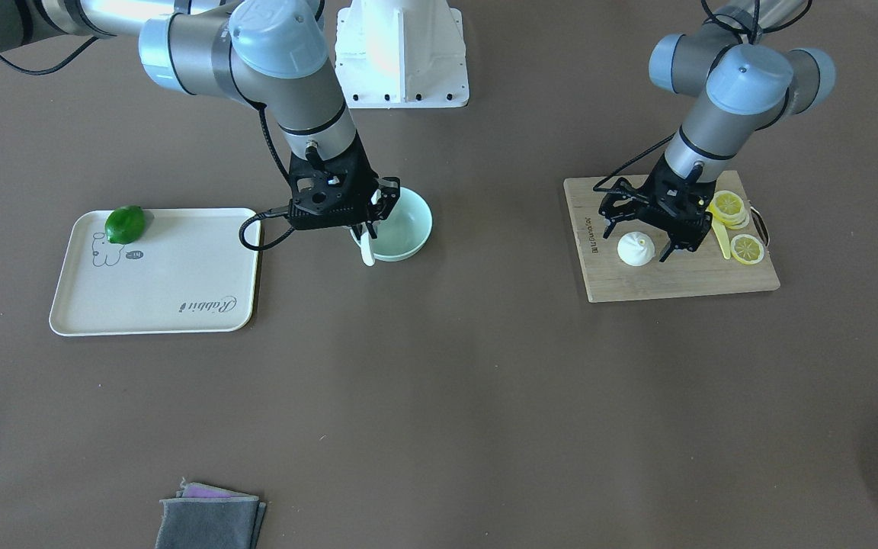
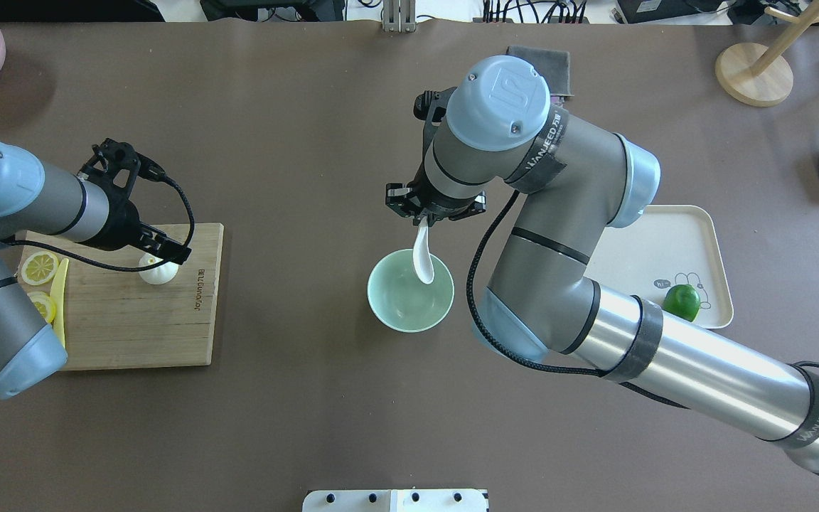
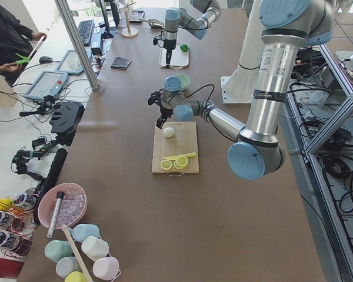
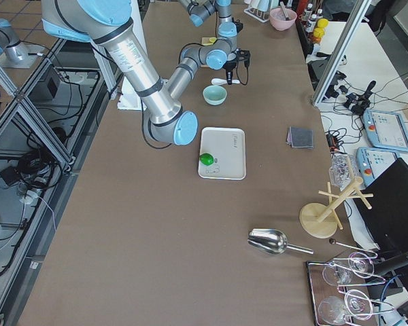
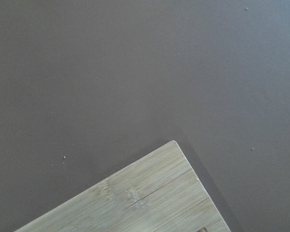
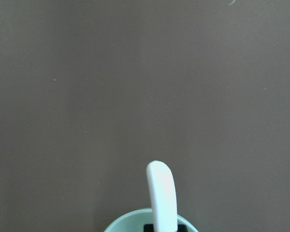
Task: Put spoon and bun in bowl
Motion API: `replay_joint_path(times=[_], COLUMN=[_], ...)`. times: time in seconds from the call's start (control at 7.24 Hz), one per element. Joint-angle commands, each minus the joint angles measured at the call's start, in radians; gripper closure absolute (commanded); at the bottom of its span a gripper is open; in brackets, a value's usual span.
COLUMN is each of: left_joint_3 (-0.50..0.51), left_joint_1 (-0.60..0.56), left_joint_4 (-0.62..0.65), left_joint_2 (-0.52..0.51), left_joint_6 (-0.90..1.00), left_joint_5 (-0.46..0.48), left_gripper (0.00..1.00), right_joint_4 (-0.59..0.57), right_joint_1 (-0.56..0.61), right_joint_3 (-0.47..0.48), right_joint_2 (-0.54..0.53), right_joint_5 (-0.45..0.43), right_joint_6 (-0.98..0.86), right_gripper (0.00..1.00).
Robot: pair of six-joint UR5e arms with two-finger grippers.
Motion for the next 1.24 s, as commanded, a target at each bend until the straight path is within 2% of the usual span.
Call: replay_joint_path(times=[0.0,0.28,0.41,0.69,0.83,0.97,1.11], left_joint_3=[0.032,0.037,0.04,0.049,0.04,0.027,-0.013], left_joint_1=[0.002,0.002,0.006,0.037,0.039,0.037,0.026], left_joint_4=[-0.01,-0.011,-0.01,-0.011,-0.01,-0.011,0.001], left_joint_2=[0.018,0.035,0.035,0.033,0.033,0.036,0.041], left_joint_6=[0.042,0.043,0.04,0.031,0.03,0.031,0.028], left_joint_5=[0.002,-0.008,-0.012,-0.01,-0.013,-0.018,-0.086], left_gripper=[0.02,0.03,0.2,0.4,0.86,1.0,1.0], right_joint_4=[0.001,0.055,0.059,0.06,0.063,0.066,0.067], right_joint_1=[-0.016,-0.023,-0.023,-0.023,-0.022,-0.02,-0.019], right_joint_3=[-0.033,-0.094,-0.12,-0.128,-0.128,-0.128,-0.128], right_joint_2=[0.021,0.041,0.056,0.065,0.067,0.068,0.068], right_joint_5=[-0.023,-0.046,-0.049,-0.052,-0.052,-0.054,-0.054], right_joint_6=[-0.001,-0.003,-0.001,-0.001,-0.001,-0.001,-0.001], right_gripper=[1.0,1.0,1.0,1.0,1.0,1.0,1.0])
